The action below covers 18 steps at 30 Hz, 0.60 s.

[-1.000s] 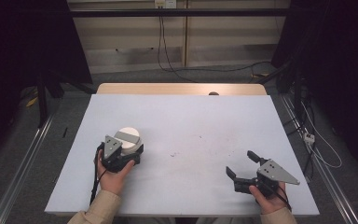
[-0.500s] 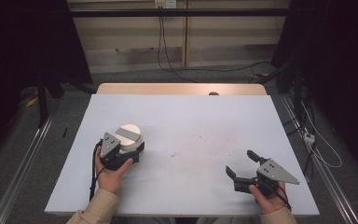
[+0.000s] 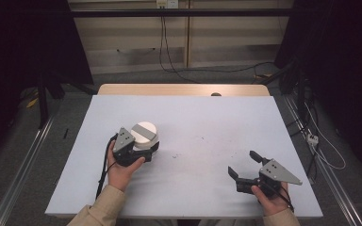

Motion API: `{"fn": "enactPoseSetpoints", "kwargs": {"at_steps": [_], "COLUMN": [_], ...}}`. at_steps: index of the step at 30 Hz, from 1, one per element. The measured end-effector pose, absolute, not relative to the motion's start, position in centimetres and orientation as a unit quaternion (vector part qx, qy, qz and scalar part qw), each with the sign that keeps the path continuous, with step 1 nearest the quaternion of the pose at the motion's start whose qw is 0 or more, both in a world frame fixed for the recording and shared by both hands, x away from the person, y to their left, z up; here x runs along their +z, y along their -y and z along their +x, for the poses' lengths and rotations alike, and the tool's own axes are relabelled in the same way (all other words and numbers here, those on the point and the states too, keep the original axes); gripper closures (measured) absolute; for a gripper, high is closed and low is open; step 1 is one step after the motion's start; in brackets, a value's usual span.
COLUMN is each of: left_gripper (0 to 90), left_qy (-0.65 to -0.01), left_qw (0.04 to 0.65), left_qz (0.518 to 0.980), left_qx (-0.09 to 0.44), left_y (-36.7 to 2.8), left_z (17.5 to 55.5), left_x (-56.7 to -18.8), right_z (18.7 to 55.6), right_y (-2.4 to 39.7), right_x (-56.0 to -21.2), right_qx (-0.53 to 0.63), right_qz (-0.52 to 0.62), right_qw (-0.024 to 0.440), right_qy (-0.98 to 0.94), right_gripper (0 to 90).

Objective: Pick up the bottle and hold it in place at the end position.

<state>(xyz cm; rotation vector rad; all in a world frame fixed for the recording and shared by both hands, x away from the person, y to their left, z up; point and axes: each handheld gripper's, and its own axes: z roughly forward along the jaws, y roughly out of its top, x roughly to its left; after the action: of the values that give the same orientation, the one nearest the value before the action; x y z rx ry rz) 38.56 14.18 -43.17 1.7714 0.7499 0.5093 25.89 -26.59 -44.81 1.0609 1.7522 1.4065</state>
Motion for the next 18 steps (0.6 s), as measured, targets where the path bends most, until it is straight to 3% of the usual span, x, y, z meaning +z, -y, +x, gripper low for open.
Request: {"fn": "enactPoseSetpoints", "kwargs": {"at_steps": [18], "left_gripper": [18.4], "left_qy": [-0.291], "left_qw": [0.549], "left_qz": [0.759], "left_qx": [0.195], "left_y": [-11.6], "left_z": [40.7], "left_x": [-42.6], "right_z": [26.0], "right_y": [26.6], "right_x": [-44.9], "right_qx": [0.535], "right_qz": [0.404], "right_qw": [0.320], "right_qy": [-0.670], "right_gripper": [4.0]}}
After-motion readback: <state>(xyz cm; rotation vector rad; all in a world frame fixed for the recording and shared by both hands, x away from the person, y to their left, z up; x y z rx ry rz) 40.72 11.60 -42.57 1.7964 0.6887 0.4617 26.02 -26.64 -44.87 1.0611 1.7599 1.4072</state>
